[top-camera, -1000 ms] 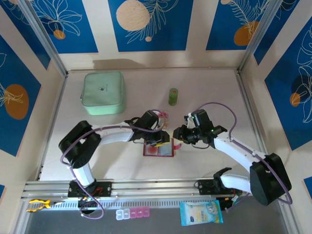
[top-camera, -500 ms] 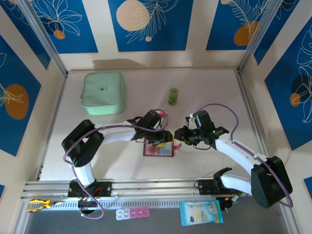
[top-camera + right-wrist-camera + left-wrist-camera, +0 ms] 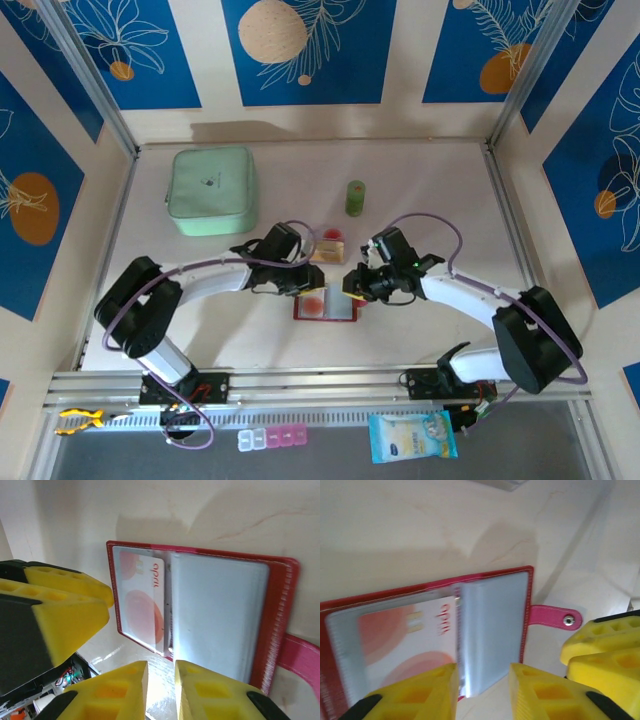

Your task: Take the credit cards out of the card holder

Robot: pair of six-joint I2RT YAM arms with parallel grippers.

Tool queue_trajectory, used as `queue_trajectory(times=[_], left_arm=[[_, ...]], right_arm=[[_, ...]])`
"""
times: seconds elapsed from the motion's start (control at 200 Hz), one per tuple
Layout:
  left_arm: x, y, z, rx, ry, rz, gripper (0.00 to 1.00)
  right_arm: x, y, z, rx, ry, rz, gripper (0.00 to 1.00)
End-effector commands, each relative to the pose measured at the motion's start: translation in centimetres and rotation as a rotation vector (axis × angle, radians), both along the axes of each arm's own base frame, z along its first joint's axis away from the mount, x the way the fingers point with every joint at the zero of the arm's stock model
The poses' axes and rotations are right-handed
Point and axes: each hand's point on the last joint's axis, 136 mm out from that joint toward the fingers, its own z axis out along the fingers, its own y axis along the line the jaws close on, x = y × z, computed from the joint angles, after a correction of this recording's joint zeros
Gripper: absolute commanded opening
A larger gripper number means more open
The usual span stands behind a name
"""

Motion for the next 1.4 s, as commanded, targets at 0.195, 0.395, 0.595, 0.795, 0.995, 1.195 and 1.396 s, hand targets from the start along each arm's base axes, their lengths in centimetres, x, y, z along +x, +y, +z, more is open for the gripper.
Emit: queue_trajectory(times=[0.195, 0.395, 0.595, 0.795, 0.995, 1.195, 1.396], left_arm=[[-0.7, 3.0, -1.8, 0.025, 0.024, 0.030, 0.16], [-0.9, 3.4, -2.9, 0.031, 0.038, 0.035, 0.09], [-1.2, 4.2, -4.0, 0.067, 0.055, 0.038, 0.06], [-1.6, 4.8, -4.7, 0.099, 0.063, 0.034, 0.05], [-1.9, 5.0, -5.2, 0.107, 0.074, 0.033, 0.05], [-2.1, 5.2, -5.5, 0.115, 0.085, 0.037, 0.05], [-2.2, 5.2, -5.5, 0.116, 0.088, 0.037, 0.05]], right_arm=[[0.7, 3.2, -0.1, 0.002, 0.015, 0.057, 0.20], [0.3, 4.4, -1.0, -0.012, 0.045, 0.086, 0.19], [0.0, 5.3, -1.8, -0.023, 0.073, 0.104, 0.21], [0.0, 6.0, -2.6, -0.031, 0.096, 0.118, 0.23], [-0.1, 6.4, -3.1, -0.040, 0.106, 0.128, 0.23], [-0.2, 6.5, -3.7, -0.043, 0.124, 0.134, 0.22], [-0.4, 6.8, -4.2, -0.043, 0.138, 0.141, 0.22]])
